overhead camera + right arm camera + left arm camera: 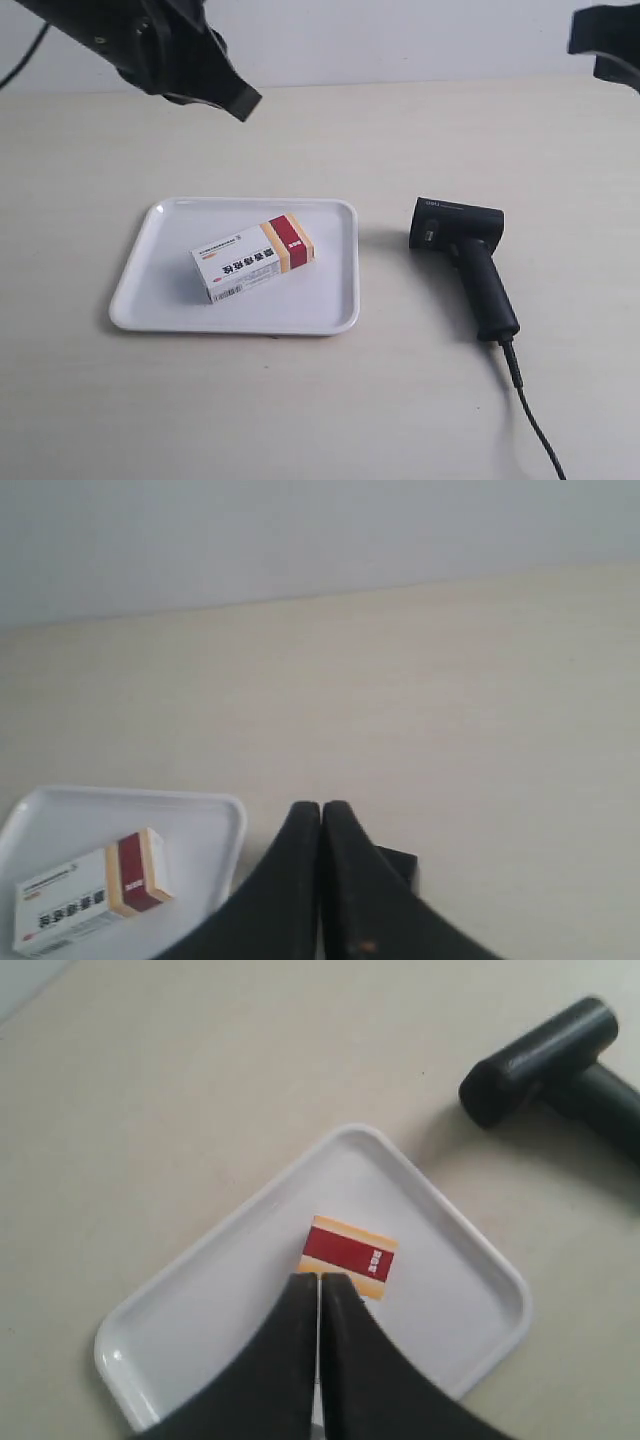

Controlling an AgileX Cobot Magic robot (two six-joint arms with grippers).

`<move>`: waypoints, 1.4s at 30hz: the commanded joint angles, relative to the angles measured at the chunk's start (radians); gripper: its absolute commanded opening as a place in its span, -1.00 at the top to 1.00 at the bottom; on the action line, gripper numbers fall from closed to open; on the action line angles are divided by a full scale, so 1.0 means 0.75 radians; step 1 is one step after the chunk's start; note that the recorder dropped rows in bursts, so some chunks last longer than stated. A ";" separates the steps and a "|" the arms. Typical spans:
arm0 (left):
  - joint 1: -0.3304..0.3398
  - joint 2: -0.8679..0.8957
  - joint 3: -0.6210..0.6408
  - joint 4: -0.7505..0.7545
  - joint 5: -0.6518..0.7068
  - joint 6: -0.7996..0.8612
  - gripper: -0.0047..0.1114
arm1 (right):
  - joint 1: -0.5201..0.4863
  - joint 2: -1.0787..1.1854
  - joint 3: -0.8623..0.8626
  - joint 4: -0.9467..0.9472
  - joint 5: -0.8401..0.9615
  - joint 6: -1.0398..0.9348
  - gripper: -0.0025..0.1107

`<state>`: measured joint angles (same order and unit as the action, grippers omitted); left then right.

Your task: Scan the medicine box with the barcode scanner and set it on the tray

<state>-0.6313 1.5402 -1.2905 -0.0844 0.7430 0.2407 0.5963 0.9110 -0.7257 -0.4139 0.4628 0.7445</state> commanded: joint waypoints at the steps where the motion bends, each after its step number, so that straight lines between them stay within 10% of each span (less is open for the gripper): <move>1: 0.006 -0.240 0.295 -0.080 -0.246 -0.088 0.87 | -0.004 -0.257 0.294 -0.017 -0.317 -0.017 0.96; 8: 0.006 -0.716 1.128 -0.356 -0.991 -0.093 0.87 | -0.004 -0.579 0.681 -0.015 -0.633 -0.027 0.96; 17: 0.023 -0.942 1.384 -0.167 -0.965 -0.005 0.87 | -0.004 -0.609 0.684 -0.011 -0.588 -0.027 0.96; 24: 0.488 -1.642 1.721 -0.140 -1.304 0.043 0.87 | -0.004 -0.609 0.684 -0.012 -0.582 -0.027 0.96; 30: 0.854 -1.939 1.721 -0.140 -1.146 0.133 0.87 | -0.004 -0.609 0.684 -0.012 -0.582 -0.027 0.96; 42: 0.973 -2.050 1.721 0.022 -0.838 0.009 0.87 | -0.004 -0.609 0.684 -0.009 -0.583 -0.027 0.96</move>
<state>0.0903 0.0350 -0.0037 -0.1315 0.0456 0.3144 0.5963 0.4619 -0.2174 -0.4163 0.0301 0.7300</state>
